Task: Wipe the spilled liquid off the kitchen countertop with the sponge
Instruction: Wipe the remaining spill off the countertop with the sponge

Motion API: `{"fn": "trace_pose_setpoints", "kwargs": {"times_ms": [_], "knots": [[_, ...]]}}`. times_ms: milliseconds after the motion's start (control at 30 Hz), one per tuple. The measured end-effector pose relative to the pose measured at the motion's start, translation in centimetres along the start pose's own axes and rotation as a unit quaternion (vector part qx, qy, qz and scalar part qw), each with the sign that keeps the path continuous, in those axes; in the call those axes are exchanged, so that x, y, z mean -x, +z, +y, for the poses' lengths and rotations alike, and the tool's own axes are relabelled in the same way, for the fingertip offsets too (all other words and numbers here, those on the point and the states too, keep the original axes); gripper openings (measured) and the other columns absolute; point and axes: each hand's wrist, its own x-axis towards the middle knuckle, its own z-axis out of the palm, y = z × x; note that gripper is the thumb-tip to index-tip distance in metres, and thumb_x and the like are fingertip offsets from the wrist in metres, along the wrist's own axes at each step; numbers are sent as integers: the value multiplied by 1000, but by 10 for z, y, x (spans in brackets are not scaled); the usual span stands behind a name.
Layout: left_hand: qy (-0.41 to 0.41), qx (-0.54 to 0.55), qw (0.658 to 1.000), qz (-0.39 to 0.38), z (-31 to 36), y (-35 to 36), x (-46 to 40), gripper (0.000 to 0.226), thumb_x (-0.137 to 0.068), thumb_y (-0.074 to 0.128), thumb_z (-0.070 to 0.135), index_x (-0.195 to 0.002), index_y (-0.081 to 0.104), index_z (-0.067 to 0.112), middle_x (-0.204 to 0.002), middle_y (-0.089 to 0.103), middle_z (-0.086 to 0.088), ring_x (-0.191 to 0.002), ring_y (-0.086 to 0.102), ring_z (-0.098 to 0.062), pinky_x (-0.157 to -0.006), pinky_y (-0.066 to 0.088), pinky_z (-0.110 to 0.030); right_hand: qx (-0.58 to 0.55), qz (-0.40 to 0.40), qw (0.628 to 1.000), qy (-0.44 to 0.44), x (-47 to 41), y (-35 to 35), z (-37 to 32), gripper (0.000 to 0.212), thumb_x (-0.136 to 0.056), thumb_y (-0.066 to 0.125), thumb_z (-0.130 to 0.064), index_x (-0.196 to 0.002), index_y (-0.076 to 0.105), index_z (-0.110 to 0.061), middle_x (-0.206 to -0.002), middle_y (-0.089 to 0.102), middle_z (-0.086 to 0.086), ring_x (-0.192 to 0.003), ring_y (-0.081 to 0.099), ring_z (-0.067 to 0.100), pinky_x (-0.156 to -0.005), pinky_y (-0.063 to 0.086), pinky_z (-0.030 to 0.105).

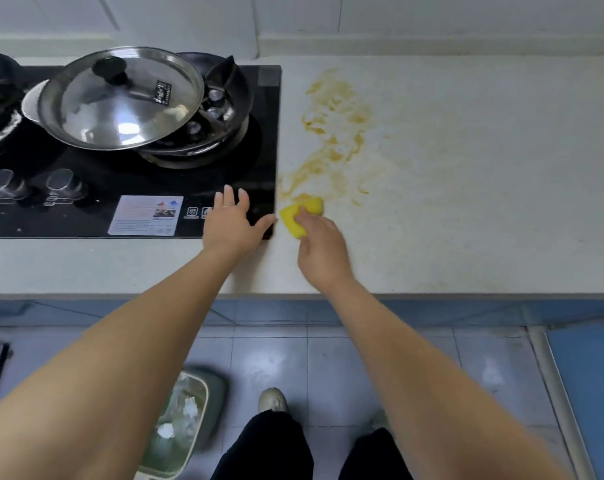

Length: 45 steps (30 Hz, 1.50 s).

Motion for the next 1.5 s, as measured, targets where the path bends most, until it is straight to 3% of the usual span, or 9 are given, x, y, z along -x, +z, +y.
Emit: {"fn": "trace_pose_setpoints", "kwargs": {"times_ms": [200, 367, 567, 767, 967, 1133, 1300, 1433, 1500], "knots": [[13, -12, 1000, -15, -5, -3, -4, 75, -95, 38, 54, -151, 10, 13, -159, 0, -11, -147, -1, -26, -116, 17, -38, 21, 114, 981, 157, -17, -18, 17, 47, -91, 39, -1, -137, 40, -8, -136, 46, 17, -124, 43, 32, -102, 35, 35], [14, -6, 1000, -11, -5, -1, -4, 76, -94, 39, 54, -151, 11, 13, -159, 1, -11, -147, 0, -26, -116, 17, -38, 68, -2, 998, -18, -2, 24, -18, 50, -90, 39, -1, -139, 37, -11, -142, 43, 12, -128, 40, 28, -106, 30, 34], [14, -11, 1000, -11, -5, -1, -2, 75, -95, 36, 54, -151, 9, 13, -159, 0, -12, -147, -1, -28, -117, 13, -39, 85, 159, 955, 237, 1, -42, 36, 51, -86, 37, 6, -135, 40, -8, -119, 53, 20, -105, 53, 32, -82, 42, 32], [-2, -13, 1000, -4, -1, 2, -4, 76, -95, 36, 55, -151, 10, 12, -159, 2, -13, -147, 0, -28, -117, 12, -40, 68, 2, 998, -6, 32, 21, -14, 52, -86, 40, 6, -135, 43, -10, -138, 46, 12, -124, 43, 27, -103, 31, 32], [1, -12, 1000, 5, 0, 3, -3, 75, -95, 35, 55, -151, 11, 12, -158, 3, -14, -146, 0, -29, -117, 12, -42, 76, 167, 947, 263, 33, -41, 28, 50, -83, 37, 9, -131, 44, -6, -123, 51, 20, -111, 49, 34, -90, 40, 36], [0, -12, 1000, 14, 0, 6, -3, 74, -95, 35, 55, -151, 11, 11, -158, 3, -15, -146, 1, -30, -117, 11, -42, 59, 24, 997, 51, 41, 10, -9, 47, -88, 37, 5, -133, 42, -7, -140, 43, 7, -125, 40, 23, -102, 28, 24], [3, -7, 1000, 8, -1, 5, -1, 75, -95, 35, 55, -151, 11, 12, -159, 2, -14, -146, -1, -29, -118, 9, -41, 49, 157, 959, 233, 37, -31, 29, 44, -89, 37, 4, -130, 43, -7, -128, 48, 16, -116, 46, 30, -92, 37, 30], [6, -2, 1000, 7, 0, 3, -1, 75, -95, 37, 54, -151, 11, 11, -158, 3, -14, -146, 0, -29, -117, 13, -42, 54, 18, 997, 55, 47, 2, -1, 44, -92, 37, 1, -134, 42, -9, -140, 43, 11, -126, 40, 24, -106, 29, 30], [10, 2, 1000, 1, -1, 1, -1, 76, -95, 38, 54, -151, 11, 12, -159, 2, -13, -146, -1, -29, -117, 16, -42, 61, 24, 996, 65, 39, -11, 12, 45, -92, 38, 0, -135, 42, -12, -136, 47, 12, -121, 44, 26, -100, 35, 32]]}}
